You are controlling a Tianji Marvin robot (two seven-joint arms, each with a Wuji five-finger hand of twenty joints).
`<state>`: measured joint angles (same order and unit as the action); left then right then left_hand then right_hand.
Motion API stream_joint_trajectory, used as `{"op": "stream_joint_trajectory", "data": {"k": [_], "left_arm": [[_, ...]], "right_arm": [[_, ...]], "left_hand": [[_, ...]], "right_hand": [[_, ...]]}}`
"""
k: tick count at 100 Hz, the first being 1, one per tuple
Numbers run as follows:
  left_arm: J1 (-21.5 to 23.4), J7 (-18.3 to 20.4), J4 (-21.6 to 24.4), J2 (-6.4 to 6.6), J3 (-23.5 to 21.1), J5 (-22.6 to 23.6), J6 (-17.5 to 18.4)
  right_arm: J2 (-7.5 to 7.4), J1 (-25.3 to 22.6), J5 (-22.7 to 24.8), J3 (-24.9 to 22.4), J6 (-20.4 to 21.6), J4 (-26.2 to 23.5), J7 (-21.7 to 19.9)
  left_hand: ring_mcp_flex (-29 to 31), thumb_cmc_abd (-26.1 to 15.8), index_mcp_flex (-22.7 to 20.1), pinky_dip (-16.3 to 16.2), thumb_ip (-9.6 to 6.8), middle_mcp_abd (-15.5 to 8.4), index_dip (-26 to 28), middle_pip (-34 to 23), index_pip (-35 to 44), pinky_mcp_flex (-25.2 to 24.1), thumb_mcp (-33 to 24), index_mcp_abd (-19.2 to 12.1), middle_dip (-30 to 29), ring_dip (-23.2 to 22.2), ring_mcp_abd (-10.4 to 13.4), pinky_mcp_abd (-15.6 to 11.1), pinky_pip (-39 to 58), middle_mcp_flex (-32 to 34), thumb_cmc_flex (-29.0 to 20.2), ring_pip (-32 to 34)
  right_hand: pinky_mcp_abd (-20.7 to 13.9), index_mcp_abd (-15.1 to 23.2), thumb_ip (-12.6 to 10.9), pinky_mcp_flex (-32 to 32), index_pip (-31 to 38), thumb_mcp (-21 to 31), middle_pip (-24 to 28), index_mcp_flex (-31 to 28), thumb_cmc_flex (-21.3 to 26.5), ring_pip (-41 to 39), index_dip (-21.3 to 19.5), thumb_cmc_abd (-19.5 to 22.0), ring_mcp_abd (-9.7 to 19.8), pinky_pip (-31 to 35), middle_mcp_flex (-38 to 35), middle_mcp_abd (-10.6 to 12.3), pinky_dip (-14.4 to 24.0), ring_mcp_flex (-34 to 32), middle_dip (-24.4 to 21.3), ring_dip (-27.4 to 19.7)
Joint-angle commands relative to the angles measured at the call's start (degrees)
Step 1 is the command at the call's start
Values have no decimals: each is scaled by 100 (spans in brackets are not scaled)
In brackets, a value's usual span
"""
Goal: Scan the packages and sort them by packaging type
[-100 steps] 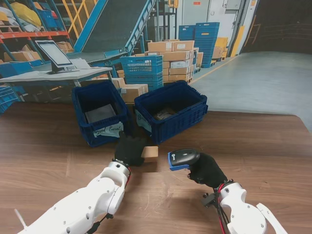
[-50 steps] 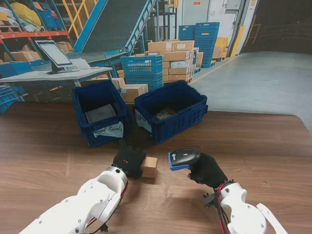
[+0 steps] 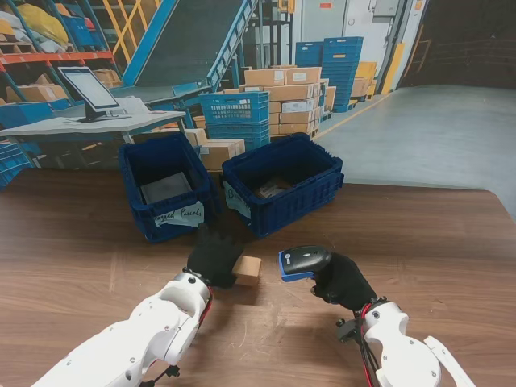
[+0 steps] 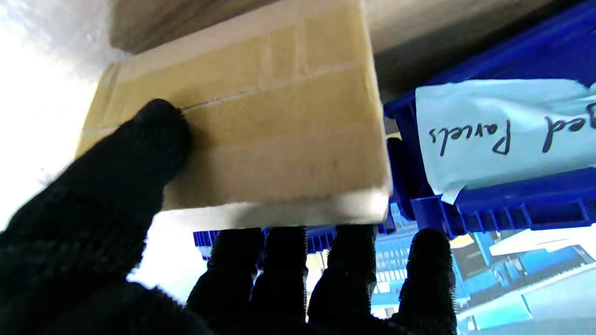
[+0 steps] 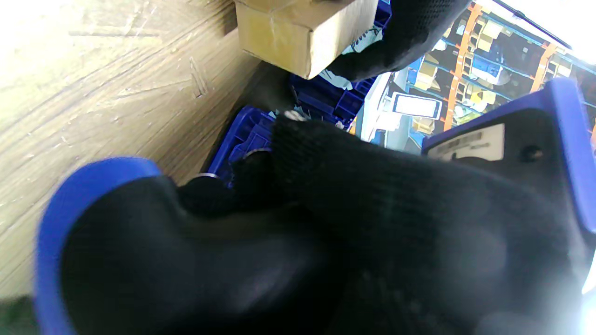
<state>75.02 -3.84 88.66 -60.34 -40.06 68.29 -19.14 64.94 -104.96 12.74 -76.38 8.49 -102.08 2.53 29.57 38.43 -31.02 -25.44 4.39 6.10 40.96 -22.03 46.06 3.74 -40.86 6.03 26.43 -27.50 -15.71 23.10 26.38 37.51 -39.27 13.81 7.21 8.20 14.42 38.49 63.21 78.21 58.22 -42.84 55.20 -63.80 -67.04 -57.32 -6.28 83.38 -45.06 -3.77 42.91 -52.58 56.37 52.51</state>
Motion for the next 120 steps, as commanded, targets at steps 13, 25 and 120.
{"op": "stream_joint_trajectory", "data": {"k": [13, 25, 120], "left_arm": [[-361, -129, -336, -187, 272, -172, -320], [-629, -613, -748, -323, 537, -369, -626], [-1040, 126, -1044, -184, 1463, -325, -513]], "right_arm": [[36, -16, -7, 8, 27, -18, -82], [33, -13, -26, 7, 33, 2, -105], [31, -47, -80, -42, 20, 1, -137]], "left_hand": [[346, -153, -569, -10, -110, -120, 401, -306, 1441, 68, -675, -833, 181, -168, 42, 238, 121, 304, -670, 201], [408, -117, -570, -20, -80, -89, 419, -390, 1500, 105, -753, -740, 232, -218, 11, 245, 192, 359, -709, 256], [-305, -558, -119, 259, -296, 71, -1614, 227, -1894, -296, -494, 201, -99, 39, -145, 275, -96, -563, 784, -158]], "right_hand": [[-166, 188, -62, 24, 293, 816, -63, -339, 493, -94, -225, 292, -202, 304, -83, -78, 209, -146, 14, 63], [-169, 188, -62, 27, 292, 814, -62, -339, 493, -95, -224, 296, -199, 304, -84, -73, 209, -151, 16, 63], [-165, 186, -60, 27, 287, 818, -58, -337, 496, -100, -221, 289, -201, 302, -86, -80, 211, -146, 18, 66]]}}
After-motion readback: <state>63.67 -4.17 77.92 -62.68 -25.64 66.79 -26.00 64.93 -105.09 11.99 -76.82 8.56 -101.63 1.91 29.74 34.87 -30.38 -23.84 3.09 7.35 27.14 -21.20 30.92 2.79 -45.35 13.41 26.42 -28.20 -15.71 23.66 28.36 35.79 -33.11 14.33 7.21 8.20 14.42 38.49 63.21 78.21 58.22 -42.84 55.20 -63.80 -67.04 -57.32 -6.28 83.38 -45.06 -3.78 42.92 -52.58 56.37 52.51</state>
